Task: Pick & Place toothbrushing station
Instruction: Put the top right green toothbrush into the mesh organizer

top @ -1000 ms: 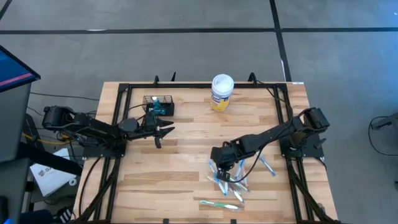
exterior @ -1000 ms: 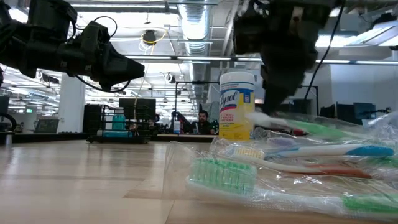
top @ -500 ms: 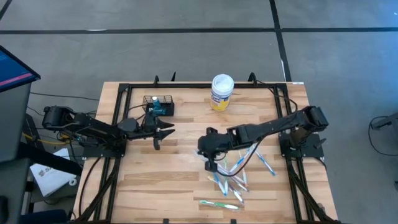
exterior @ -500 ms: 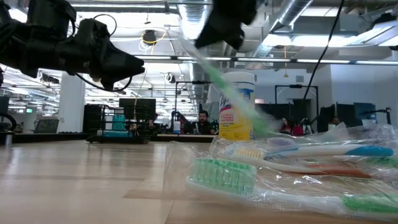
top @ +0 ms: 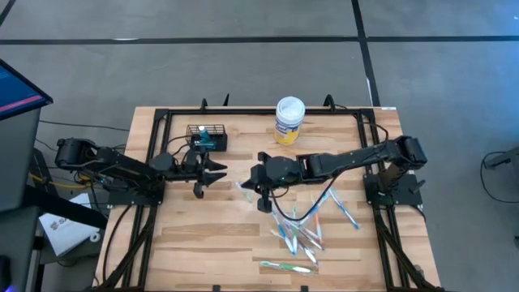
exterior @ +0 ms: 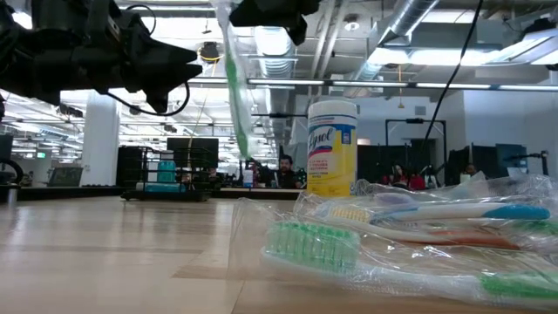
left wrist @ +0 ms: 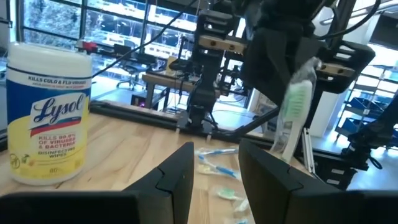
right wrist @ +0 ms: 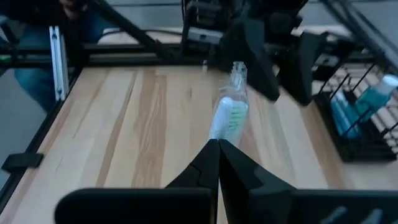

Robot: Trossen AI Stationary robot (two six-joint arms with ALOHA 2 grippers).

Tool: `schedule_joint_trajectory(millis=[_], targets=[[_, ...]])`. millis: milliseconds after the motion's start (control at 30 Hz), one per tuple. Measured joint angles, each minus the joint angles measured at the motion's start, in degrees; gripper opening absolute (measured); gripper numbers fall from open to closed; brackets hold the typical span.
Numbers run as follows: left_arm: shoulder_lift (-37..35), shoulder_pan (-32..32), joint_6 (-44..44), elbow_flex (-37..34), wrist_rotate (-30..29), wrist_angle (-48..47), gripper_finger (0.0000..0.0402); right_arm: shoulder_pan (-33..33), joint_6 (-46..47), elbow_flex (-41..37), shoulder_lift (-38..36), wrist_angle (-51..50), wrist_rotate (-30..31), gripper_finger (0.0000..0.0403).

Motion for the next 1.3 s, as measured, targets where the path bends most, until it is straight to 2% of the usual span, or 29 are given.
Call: schedule_joint_trajectory(millis=[333,600,1200,1300], targets=[[0.0,0.0,0.1,0.4,5.9,3.6,0.0122,-2.4,-1.9,0.0,0.0,6.4,-1.3,0.0],[1.1,-0.2,0.9,3.5,6.3,3.4,0.0122,-3.6,-2.3,0.0,0.0,9.1,-2.8,0.0],[9.6,-0.2,1.4,10.4,8.4,3.4,0.0122,-4.9,-2.0,0.0,0.0,8.8,-2.9,0.0],[10.0,-0.2,2.4,10.7,8.1,3.4,0.0108,-4.9,-2.0,0.0,0.0,8.6,-2.9,0.0]])
